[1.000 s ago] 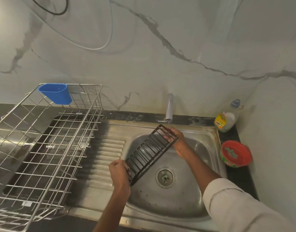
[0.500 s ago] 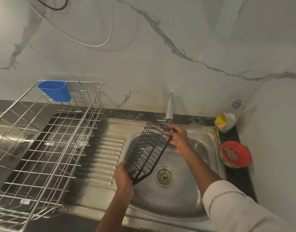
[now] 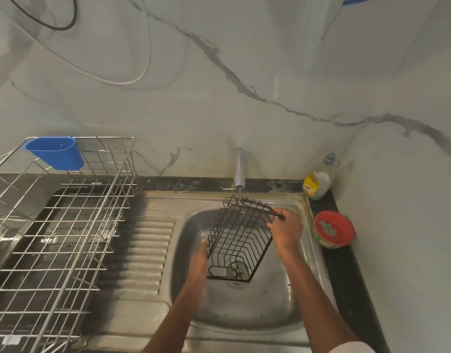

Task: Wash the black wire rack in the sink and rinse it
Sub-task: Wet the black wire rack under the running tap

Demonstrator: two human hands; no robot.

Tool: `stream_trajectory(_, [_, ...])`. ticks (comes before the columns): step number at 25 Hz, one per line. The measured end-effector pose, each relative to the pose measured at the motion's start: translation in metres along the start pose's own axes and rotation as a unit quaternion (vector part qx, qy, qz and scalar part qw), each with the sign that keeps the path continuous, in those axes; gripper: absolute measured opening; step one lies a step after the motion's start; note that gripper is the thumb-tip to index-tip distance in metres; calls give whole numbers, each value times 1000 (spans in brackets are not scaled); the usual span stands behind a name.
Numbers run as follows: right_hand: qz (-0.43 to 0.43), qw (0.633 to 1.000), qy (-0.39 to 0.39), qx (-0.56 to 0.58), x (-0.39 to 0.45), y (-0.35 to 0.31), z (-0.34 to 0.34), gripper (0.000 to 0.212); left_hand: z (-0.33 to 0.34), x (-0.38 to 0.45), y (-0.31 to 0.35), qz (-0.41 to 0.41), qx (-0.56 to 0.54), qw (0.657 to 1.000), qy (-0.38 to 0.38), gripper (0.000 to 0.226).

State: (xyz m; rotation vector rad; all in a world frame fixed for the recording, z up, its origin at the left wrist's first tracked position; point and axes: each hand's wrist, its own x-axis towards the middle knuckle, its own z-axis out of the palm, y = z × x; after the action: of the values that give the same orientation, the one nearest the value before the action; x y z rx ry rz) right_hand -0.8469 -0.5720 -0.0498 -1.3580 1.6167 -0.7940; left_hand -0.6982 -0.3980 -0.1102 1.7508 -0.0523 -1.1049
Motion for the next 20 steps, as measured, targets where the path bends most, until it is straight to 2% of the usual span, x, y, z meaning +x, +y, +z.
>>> stream_trajectory(2, [-22, 999, 28, -8, -7, -6, -13, 41, 7, -6, 18, 39, 34, 998, -34, 91])
stream_trajectory(6, [-71, 995, 76, -8, -23, -27, -35, 47, 26, -22, 66, 165, 75, 976, -122, 60])
stream_trajectory(8, [-89, 991, 94, -20, -29, -31, -42, 50, 39, -15, 81, 193, 105, 962, -163, 43])
stream_trajectory(11, [-90, 990, 99, -37, -37, -25, -51, 56, 55, -2, 90, 211, 190, 937, -204, 48])
stream_trajectory(13, [-87, 992, 81, -34, -42, -22, -57, 57, 69, -4, 95, 248, 279, 910, -181, 42])
stream_trajectory(14, [-88, 994, 61, -25, -43, -20, -58, 58, 73, -6, 98, 267, 306, 903, -139, 36])
stream_trajectory(16, [-93, 996, 16, 1, -45, -16, -60, 64, 75, -2, 98, 284, 298, 909, -66, 31])
stream_trajectory(18, [-98, 995, -28, 7, -44, -13, -61, 77, 69, 5, 98, 277, 269, 922, -40, 28])
stream_trajectory(20, [-91, 990, -109, -2, -40, -13, -66, 94, 62, 16, 95, 266, 248, 931, -25, 25])
